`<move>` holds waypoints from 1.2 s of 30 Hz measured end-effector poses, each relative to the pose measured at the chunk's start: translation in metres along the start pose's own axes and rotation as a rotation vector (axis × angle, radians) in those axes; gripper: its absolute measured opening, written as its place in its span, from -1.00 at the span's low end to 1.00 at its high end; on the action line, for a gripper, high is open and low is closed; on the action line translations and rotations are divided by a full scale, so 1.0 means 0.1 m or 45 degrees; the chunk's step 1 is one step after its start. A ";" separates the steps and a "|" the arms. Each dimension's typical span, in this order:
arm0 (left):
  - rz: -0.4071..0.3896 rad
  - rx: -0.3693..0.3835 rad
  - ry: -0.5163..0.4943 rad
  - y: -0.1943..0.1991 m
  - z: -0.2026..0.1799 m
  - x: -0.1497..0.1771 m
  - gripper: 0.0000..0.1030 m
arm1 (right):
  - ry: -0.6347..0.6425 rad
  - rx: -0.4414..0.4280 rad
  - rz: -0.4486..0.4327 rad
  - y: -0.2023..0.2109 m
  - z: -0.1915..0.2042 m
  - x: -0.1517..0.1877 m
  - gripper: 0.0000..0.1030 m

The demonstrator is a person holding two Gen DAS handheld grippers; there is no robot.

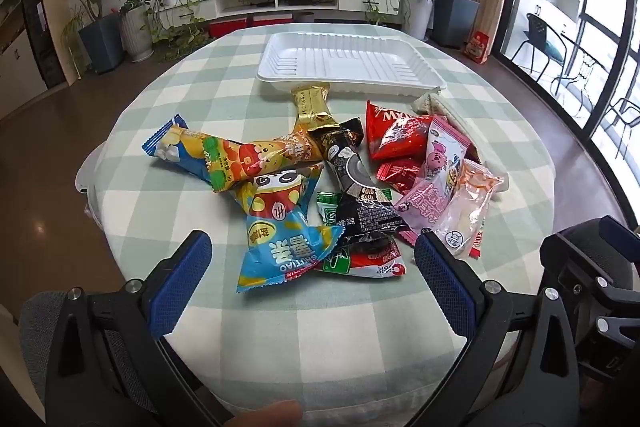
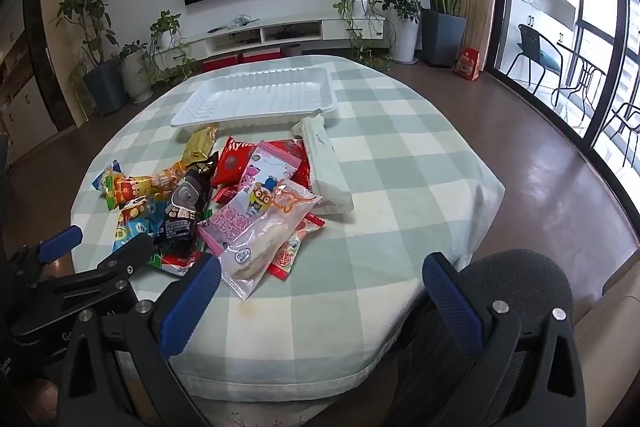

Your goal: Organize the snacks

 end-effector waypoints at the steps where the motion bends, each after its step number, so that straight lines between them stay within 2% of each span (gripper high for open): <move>1: 0.000 0.000 0.000 0.00 0.00 0.00 0.99 | 0.000 0.001 0.001 -0.01 0.00 0.00 1.00; 36: 0.003 0.005 0.002 -0.01 0.01 0.00 0.99 | 0.005 -0.007 0.034 -0.05 0.03 0.04 1.00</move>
Point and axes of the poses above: each gripper's, at about its wrist camera, not at the fingertips, and y roughly against the way its jaws point, z to its left, x to its underside, the point moved 8 cm from there along -y, roughly the way its jaws point, and after that the axes turned 10 degrees about y, right-handed, at the moved point
